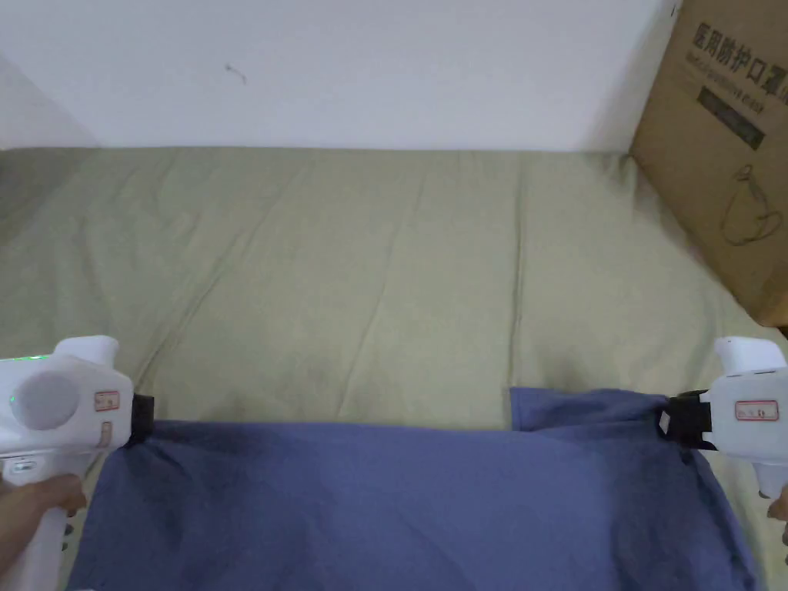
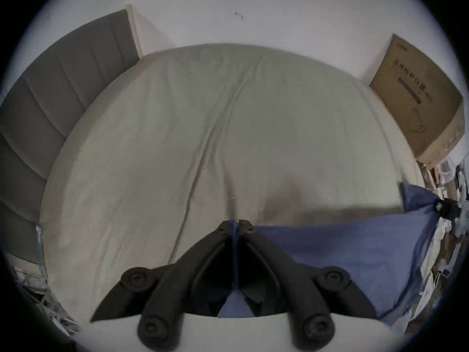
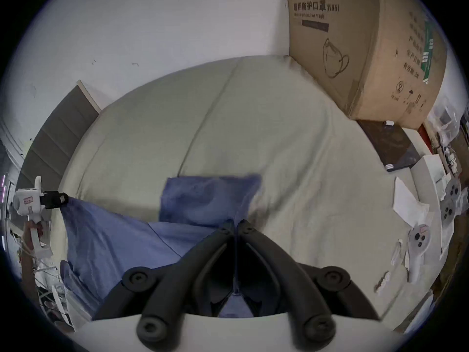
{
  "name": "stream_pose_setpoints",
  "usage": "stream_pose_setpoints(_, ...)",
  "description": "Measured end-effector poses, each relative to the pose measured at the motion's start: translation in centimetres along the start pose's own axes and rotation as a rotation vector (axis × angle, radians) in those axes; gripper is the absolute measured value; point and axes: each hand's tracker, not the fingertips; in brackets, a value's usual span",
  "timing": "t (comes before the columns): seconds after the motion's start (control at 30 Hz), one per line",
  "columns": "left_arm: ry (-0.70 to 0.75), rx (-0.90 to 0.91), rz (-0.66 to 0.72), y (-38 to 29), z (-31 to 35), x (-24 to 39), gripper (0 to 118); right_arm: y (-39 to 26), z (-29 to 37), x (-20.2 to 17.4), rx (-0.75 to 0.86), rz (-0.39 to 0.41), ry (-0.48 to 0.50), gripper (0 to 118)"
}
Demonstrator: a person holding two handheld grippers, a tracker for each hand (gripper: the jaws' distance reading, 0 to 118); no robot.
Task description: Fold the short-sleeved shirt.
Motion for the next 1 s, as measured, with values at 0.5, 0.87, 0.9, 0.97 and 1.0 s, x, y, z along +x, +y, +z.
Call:
stream_pose_setpoints(0.5,-0.031,0.063,-0.046,-16.9,16.6,-4.9,2,-18.2,16.2,-1.0,-0.001,0.004,-0.017,0)
stream_pose_setpoints(0.87,-0.014,-0.085,-0.055,-24.7,13.6,-6.4,66,-27.6,12.9,-0.3,-0.123,-0.017,-0.082,28)
stream_pose_setpoints(0.9,0.004,-0.081,-0.059,-24.6,13.6,-6.5,66,-27.5,13.1,-0.4,-0.115,-0.012,-0.095,34)
stream_pose_setpoints(0.97,0.034,-0.093,-0.056,-24.3,14.0,-6.5,97,-27.0,13.7,-0.8,-0.112,0.012,-0.132,51)
stream_pose_setpoints(1.0,0.032,-0.075,-0.046,-24.1,14.5,-6.6,107,-26.7,14.0,-0.8,-0.099,0.025,-0.144,54)
